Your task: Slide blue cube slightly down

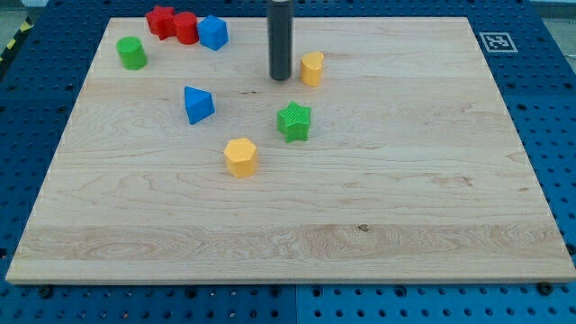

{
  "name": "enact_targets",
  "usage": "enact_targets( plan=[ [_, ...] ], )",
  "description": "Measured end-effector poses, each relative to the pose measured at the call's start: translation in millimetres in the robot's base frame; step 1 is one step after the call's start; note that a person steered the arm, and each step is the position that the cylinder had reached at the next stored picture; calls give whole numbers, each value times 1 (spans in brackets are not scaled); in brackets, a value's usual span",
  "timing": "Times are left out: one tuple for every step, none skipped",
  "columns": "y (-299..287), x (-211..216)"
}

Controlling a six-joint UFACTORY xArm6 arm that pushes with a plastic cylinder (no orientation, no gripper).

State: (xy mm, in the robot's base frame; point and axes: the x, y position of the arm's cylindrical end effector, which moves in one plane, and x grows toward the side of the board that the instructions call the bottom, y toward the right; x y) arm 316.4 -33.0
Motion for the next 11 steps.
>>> enact_targets(
  plan=[
    [-39,-40],
    [-37,-65],
    [-33,-97],
    [-44,-124],
    [-83,-120],
    [-95,-101],
    [-95,-99],
    [-95,-77],
    [-95,-41],
    [-122,-39],
    [-164,-39]
  ],
)
